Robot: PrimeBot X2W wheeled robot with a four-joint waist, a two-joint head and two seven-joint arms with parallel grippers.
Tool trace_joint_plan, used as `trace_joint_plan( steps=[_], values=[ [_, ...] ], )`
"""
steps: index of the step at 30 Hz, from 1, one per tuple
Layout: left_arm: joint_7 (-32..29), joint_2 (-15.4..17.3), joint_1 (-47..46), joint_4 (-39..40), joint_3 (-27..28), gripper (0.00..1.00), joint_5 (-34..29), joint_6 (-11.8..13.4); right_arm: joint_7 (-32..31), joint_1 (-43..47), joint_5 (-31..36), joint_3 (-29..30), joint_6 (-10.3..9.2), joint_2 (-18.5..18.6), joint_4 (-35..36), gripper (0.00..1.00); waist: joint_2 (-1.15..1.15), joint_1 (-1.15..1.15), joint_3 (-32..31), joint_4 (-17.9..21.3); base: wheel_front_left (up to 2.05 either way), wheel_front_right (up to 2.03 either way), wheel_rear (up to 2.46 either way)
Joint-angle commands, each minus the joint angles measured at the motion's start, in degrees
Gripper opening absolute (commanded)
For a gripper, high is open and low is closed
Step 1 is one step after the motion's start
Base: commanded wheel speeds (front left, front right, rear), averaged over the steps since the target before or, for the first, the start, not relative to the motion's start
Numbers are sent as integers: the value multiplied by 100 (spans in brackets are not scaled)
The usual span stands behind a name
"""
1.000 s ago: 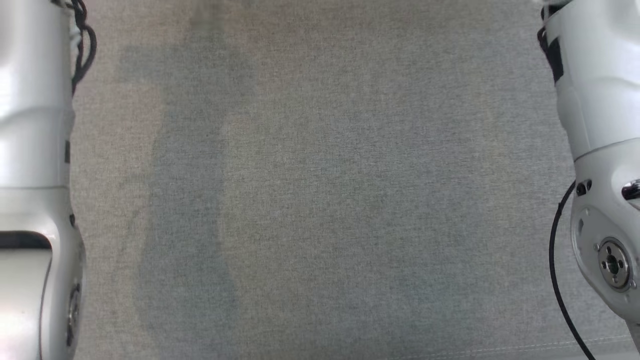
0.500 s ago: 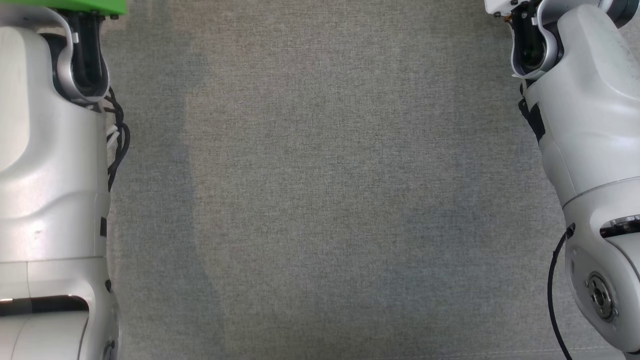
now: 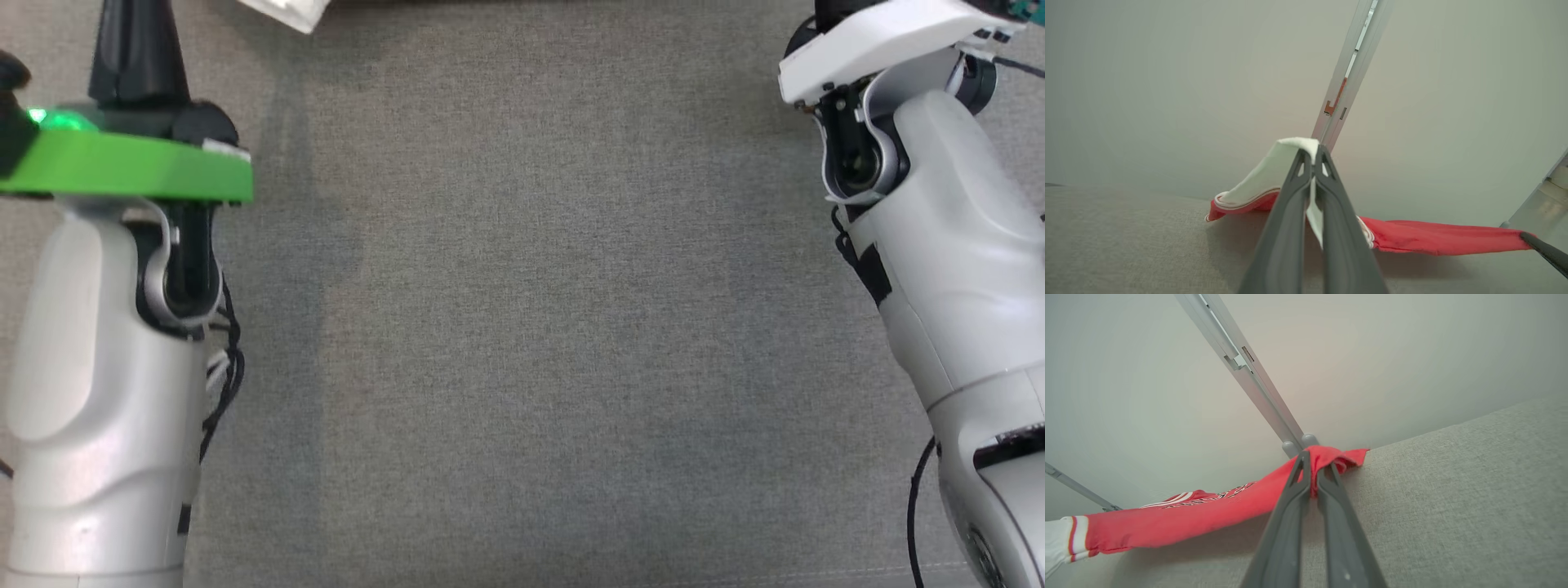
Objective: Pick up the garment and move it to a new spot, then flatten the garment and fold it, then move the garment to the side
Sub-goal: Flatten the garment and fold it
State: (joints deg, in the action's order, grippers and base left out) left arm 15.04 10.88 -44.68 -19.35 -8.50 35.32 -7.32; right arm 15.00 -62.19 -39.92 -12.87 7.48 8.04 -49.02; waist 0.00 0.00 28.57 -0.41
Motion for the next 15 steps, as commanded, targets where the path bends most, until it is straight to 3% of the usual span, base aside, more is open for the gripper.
trace_joint_plan(
  steps=[1, 9, 15],
  values=[
    [17, 95, 298, 145, 4, 0, 84, -20, 24, 235, -170, -49, 1, 122, 133, 0, 0, 0, -263, -13, 0, 0, 0],
    [17, -27, 2162, 1207, 251, 0, 607, -17, 24, 1656, -821, -259, 1, 567, 1150, 0, 0, 0, -1072, -85, 0, 0, 0],
    [1, -128, 3558, 1843, 10, 0, 613, 12, 24, 3017, -1001, -167, 1, 726, 1929, 0, 0, 0, -1736, -208, 0, 0, 0]
  ],
)
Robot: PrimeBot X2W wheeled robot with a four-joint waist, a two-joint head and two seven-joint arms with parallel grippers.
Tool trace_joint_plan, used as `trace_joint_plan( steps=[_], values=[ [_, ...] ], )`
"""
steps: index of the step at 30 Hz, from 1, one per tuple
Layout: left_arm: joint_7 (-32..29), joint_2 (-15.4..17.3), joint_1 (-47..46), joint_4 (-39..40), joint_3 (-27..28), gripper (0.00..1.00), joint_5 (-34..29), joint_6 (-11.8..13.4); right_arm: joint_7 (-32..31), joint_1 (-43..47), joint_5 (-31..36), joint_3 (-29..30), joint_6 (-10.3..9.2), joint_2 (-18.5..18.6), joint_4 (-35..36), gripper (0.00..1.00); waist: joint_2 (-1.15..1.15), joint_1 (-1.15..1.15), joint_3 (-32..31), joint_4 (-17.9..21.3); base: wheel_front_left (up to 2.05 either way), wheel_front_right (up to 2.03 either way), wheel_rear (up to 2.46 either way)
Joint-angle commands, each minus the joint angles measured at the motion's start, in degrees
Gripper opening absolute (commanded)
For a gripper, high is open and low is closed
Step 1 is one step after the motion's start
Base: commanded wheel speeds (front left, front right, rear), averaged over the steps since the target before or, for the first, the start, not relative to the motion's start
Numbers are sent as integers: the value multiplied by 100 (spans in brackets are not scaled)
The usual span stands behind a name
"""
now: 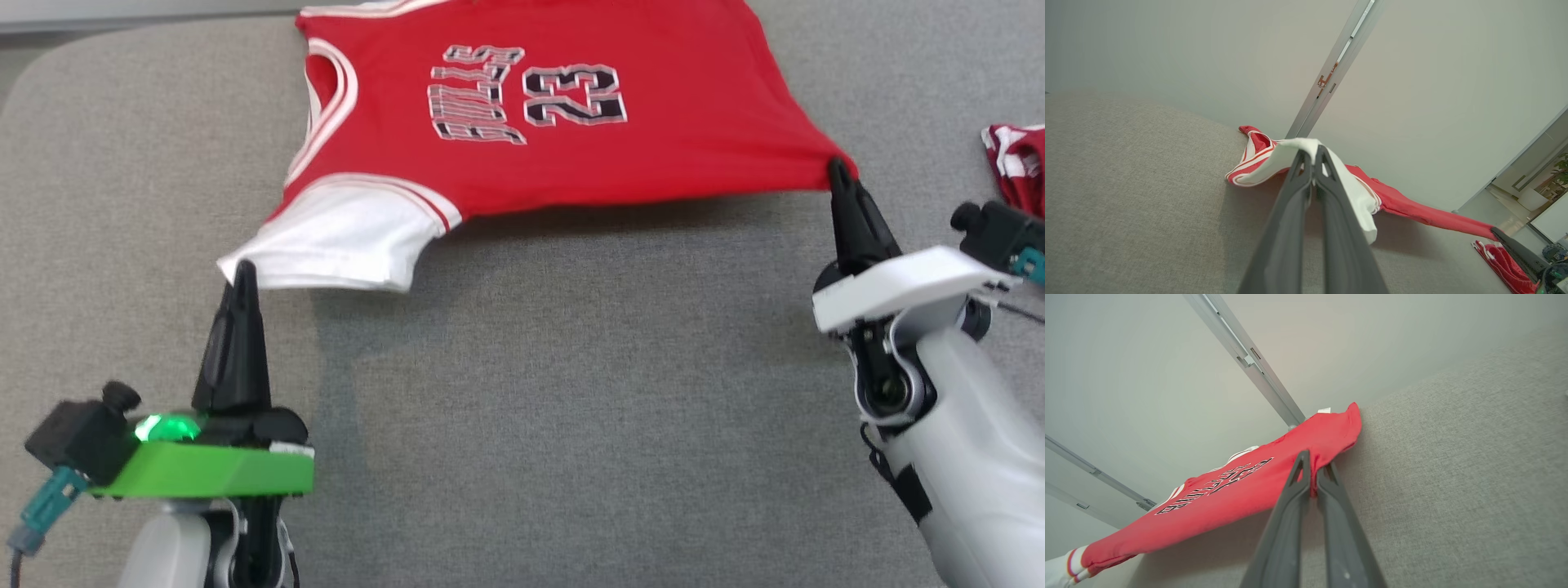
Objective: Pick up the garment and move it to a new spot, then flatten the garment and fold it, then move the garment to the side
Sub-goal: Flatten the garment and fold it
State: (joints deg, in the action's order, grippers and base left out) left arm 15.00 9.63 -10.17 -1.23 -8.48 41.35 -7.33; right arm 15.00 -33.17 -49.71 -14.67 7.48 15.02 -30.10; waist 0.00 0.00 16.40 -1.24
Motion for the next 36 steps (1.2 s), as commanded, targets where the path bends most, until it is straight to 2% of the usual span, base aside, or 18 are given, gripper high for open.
trace_joint_plan(
  steps=[1, 6, 16, 21, 27, 31, 36],
  values=[
    [0, -14, 324, 142, -19, 0, 3, 46, 23, 365, -42, 31, 1, 37, 177, 0, 0, 0, -618, -145, 0, 0, 0],
    [-4, -59, 1121, 539, -70, 0, 38, 160, 21, 1354, -7, 150, 1, -26, 742, 0, 0, 0, -1004, -170, 0, 0, 0],
    [-127, 89, 2322, 1291, -220, 0, -34, 328, -3, 2937, 244, 435, 1, -291, 1765, 0, 0, 0, -1441, -82, 0, 0, 0],
    [-227, 242, 2797, 1803, -215, 0, -47, 379, -207, 3578, 362, 698, 1, -344, 2417, 0, 0, 0, -1475, -45, 0, 0, 0],
    [-359, 356, 3198, 2173, -154, 0, 80, 471, -702, 4205, 443, 1072, 1, -608, 3056, 0, 0, 0, -1406, -10, 0, 0, 0],
    [-473, 390, 3271, 1952, -201, 0, 139, 486, -942, 4378, 591, 1217, 1, -798, 2960, 0, 0, 0, -1362, 14, 0, 0, 0],
    [-464, 303, 3044, 1364, -341, 0, 144, 400, -1021, 4243, 848, 1185, 1, -937, 2350, 0, 0, 0, -1331, 35, 0, 0, 0]
  ],
)
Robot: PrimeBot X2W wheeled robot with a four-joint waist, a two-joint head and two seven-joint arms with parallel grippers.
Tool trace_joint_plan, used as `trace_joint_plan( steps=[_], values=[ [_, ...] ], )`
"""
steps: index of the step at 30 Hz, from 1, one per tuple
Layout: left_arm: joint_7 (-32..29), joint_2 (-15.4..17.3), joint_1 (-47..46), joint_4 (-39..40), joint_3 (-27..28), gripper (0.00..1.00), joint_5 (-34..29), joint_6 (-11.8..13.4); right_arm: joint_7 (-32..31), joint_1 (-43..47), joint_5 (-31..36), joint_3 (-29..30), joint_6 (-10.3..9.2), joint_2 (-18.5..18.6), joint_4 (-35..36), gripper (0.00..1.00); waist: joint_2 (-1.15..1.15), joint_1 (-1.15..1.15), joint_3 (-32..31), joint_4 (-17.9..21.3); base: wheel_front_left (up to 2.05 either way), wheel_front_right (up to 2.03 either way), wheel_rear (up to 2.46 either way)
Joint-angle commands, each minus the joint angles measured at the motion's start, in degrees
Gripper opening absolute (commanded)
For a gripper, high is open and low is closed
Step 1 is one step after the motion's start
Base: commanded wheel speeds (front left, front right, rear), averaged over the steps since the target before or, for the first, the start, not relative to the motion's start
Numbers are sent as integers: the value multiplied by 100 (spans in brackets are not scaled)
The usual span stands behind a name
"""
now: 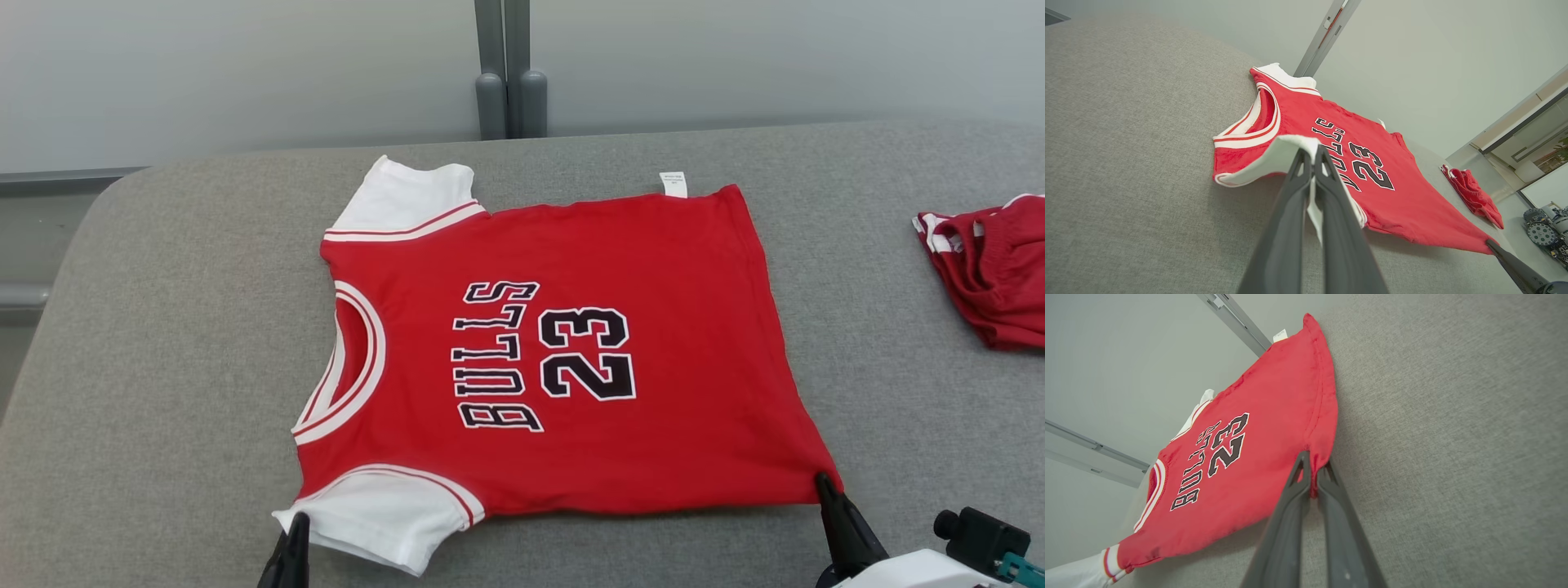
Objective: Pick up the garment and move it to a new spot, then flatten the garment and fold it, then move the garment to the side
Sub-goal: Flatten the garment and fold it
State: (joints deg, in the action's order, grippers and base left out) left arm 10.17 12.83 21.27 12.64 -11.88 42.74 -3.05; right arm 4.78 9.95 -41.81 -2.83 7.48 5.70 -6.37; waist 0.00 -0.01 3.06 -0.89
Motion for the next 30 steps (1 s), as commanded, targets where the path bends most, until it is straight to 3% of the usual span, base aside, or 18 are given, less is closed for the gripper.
trace_joint_plan(
  steps=[1, 13, 21, 30],
  values=[
    [27, -33, -144, -127, -19, 0, 13, -42, 29, -119, 85, -14, 1, -21, -124, 0, 0, 1, 7, 1, 0, 0, 0],
    [148, -215, -693, -1012, -54, 0, 13, -45, 333, -552, -91, -243, 1, -132, -1011, 0, 0, 1, -52, 23, 0, 0, 0],
    [179, -233, -1743, -1594, -142, 0, -180, -145, 455, -895, -537, -219, 1, -189, -1200, 0, 0, 1, -25, 67, 0, 0, 0],
    [366, -261, -3151, -2722, -93, 0, -444, -250, 508, -1757, -730, -395, 1, -232, -1500, 0, 0, 1, 495, 348, 0, 0, 0]
  ],
)
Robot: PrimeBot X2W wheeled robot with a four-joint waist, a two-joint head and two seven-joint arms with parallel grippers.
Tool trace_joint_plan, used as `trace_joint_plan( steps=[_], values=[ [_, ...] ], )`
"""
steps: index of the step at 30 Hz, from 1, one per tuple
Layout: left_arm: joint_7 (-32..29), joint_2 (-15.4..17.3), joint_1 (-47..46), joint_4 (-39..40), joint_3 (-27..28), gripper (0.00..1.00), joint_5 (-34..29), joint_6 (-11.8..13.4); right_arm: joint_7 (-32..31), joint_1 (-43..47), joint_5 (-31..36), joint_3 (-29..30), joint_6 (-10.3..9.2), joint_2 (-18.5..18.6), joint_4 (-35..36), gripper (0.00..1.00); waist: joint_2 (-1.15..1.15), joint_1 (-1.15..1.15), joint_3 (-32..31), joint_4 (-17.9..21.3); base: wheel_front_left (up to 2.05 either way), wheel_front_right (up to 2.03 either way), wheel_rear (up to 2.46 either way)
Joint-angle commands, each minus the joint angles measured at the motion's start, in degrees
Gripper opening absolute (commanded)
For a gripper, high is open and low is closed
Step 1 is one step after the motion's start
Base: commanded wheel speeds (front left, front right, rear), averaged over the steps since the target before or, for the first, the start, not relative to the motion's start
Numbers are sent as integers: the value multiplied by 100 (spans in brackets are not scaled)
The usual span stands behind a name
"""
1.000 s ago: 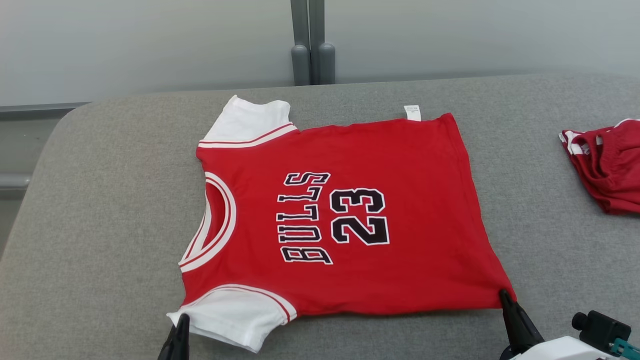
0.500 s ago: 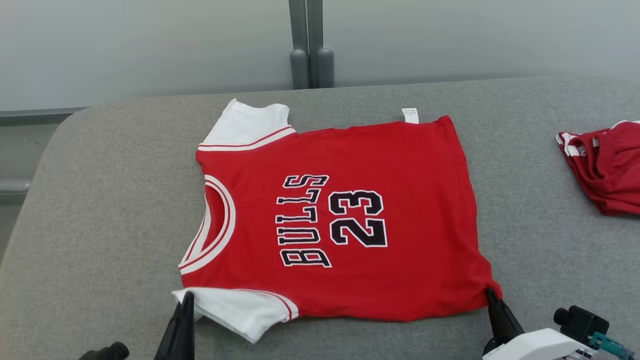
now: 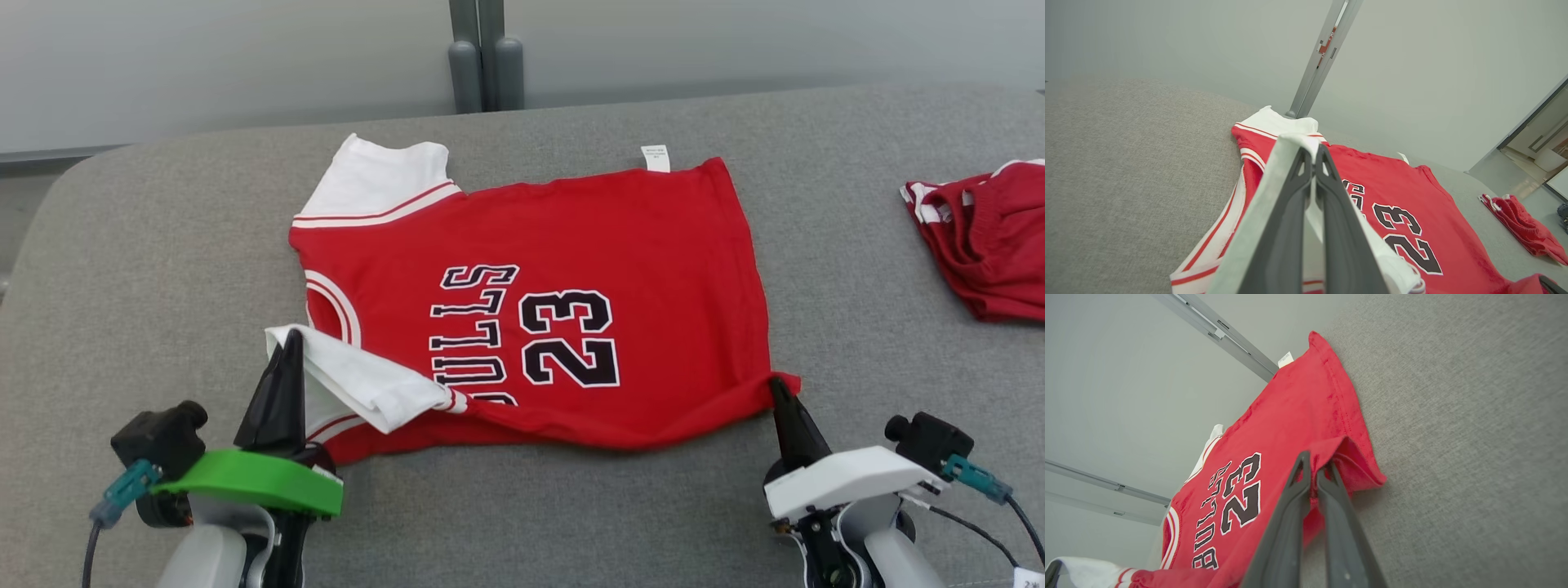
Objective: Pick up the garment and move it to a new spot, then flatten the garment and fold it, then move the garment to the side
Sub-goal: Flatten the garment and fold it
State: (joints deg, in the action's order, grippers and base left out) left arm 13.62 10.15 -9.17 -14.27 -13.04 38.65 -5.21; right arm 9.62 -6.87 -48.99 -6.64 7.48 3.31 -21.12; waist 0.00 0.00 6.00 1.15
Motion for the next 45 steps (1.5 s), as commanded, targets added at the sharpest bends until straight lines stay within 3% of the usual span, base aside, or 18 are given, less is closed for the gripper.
trace_joint_plan(
  steps=[1, 16, 17, 18, 19, 20, 21, 26, 30, 35, 40, 45],
  values=[
    [46, -1, -228, -151, 28, 0, -68, -37, 34, -169, 1, -33, 1, 2, -83, 0, 0, 0, 256, 169, 0, 0, 0],
    [162, -253, -1596, -1573, 468, 0, -573, -166, 319, -1312, 193, -275, 1, -37, -966, 0, 0, 0, 838, 390, 0, 0, 0],
    [162, -276, -1622, -1613, 504, 0, -583, -176, 336, -1361, 176, -298, 1, -37, -1013, 8, 0, 0, 842, 391, 0, 0, 0],
    [161, -296, -1635, -1639, 527, 6, -611, -178, 353, -1388, 142, -316, 1, -36, -1046, 33, 0, 0, 838, 387, 0, 0, 0],
    [163, -321, -1644, -1667, 550, 49, -658, -184, 373, -1427, 127, -356, 1, -38, -1063, 100, 0, 0, 827, 375, 0, 0, 0],
    [162, -341, -1649, -1677, 559, 89, -691, -188, 390, -1453, 122, -373, 1, -39, -1073, 100, 0, 0, 809, 361, 0, 0, 0],
    [163, -368, -1650, -1668, 584, 100, -719, -195, 427, -1465, 88, -381, 1, -37, -1081, 100, 0, 0, 783, 344, 0, 0, 0],
    [163, -496, -1464, -1444, 675, 100, -740, -228, 518, -1423, 131, -289, 1, -36, -1007, 100, 0, 0, 589, 234, 0, 0, 0],
    [157, -539, -994, -1031, 732, 100, -573, -227, 555, -1200, 636, -23, 1, -22, -724, 100, 0, 0, 326, 138, 0, 0, 0],
    [157, -372, -286, -810, 815, 100, -379, -229, 556, -792, 1549, 391, 1, -6, -245, 100, 0, 0, 64, 70, 0, 0, 0],
    [-114, -259, 363, -753, 893, 100, -193, -123, 557, -317, 1993, 612, 1, -32, 104, 100, 0, 0, -177, 11, 0, 0, 0],
    [-604, -204, 636, -854, 812, 100, -112, 24, 558, -116, 2036, 562, 1, -38, 224, 100, 0, 0, -238, 53, 0, 0, 0]
  ],
)
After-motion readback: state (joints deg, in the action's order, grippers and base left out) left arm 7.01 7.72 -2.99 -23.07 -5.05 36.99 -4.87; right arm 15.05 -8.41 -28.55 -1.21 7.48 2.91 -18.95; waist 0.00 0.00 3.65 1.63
